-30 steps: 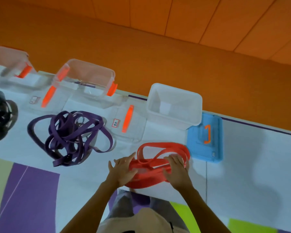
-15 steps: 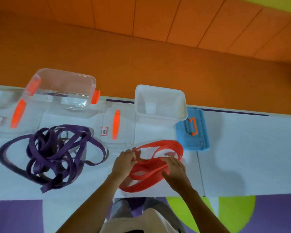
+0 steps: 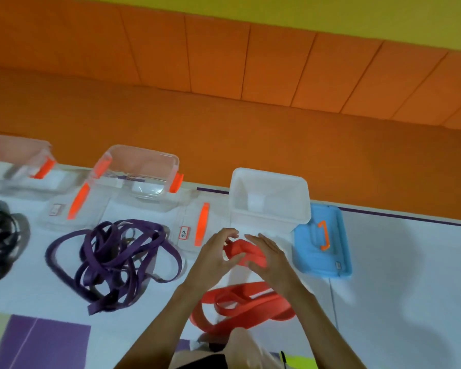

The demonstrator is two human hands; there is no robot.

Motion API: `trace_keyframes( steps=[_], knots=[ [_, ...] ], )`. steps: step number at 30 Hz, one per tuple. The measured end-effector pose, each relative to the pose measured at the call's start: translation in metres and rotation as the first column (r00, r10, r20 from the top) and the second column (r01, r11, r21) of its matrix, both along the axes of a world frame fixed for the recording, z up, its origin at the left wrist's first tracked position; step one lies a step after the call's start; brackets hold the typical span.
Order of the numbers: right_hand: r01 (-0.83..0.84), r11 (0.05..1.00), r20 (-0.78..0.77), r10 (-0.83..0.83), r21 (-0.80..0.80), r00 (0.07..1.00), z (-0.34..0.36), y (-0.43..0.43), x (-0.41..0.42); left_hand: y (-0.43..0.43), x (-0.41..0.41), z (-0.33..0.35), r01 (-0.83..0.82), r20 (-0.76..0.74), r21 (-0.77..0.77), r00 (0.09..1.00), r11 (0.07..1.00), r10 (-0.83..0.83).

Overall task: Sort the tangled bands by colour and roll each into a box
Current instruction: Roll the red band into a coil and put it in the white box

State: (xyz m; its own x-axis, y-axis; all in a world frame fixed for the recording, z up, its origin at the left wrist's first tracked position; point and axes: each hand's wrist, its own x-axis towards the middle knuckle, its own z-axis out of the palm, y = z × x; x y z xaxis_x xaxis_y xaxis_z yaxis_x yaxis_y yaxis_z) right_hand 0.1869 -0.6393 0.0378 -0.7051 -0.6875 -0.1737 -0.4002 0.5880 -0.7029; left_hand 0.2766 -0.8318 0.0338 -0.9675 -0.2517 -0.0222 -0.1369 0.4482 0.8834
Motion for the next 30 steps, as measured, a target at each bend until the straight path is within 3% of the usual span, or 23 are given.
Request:
trace_keyframes(
  steps=[6, 10, 17, 21, 25, 30],
  knots=[
    [0.229, 0.957, 0.121, -0.209, -0.178, 0.970, 0.029, -0.009, -0.020, 0.011, -0.013, 0.033, -0.158, -0.120, 0.223, 0.975, 0.962, 0.188],
    [0.457, 0.824, 0.286, -0.373, -0.336, 0.883, 0.045, -0.007, -0.022, 0.013, -0.019, 0.037, -0.215, -0.057, 0.455, 0.961, 0.864, 0.269],
    [0.538, 0.727, 0.489, -0.315, -0.427, 0.813, 0.067, -0.003, -0.017, 0.027, -0.029, 0.062, -0.176, -0.080, 0.628, 0.954, 0.758, 0.288],
    [0.513, 0.747, 0.462, -0.309, -0.423, 0.831, 0.067, 0.003, -0.010, 0.037, -0.031, 0.064, -0.211, -0.076, 0.608, 0.944, 0.765, 0.321],
    [0.603, 0.694, 0.613, -0.292, -0.393, 0.735, 0.076, 0.005, -0.003, 0.042, -0.033, 0.062, -0.227, -0.066, 0.595, 0.942, 0.771, 0.328],
    [0.666, 0.662, 0.587, -0.401, -0.345, 0.703, 0.082, 0.000, -0.003, 0.055, -0.032, 0.063, -0.190, -0.136, 0.438, 0.952, 0.878, 0.274]
  ],
)
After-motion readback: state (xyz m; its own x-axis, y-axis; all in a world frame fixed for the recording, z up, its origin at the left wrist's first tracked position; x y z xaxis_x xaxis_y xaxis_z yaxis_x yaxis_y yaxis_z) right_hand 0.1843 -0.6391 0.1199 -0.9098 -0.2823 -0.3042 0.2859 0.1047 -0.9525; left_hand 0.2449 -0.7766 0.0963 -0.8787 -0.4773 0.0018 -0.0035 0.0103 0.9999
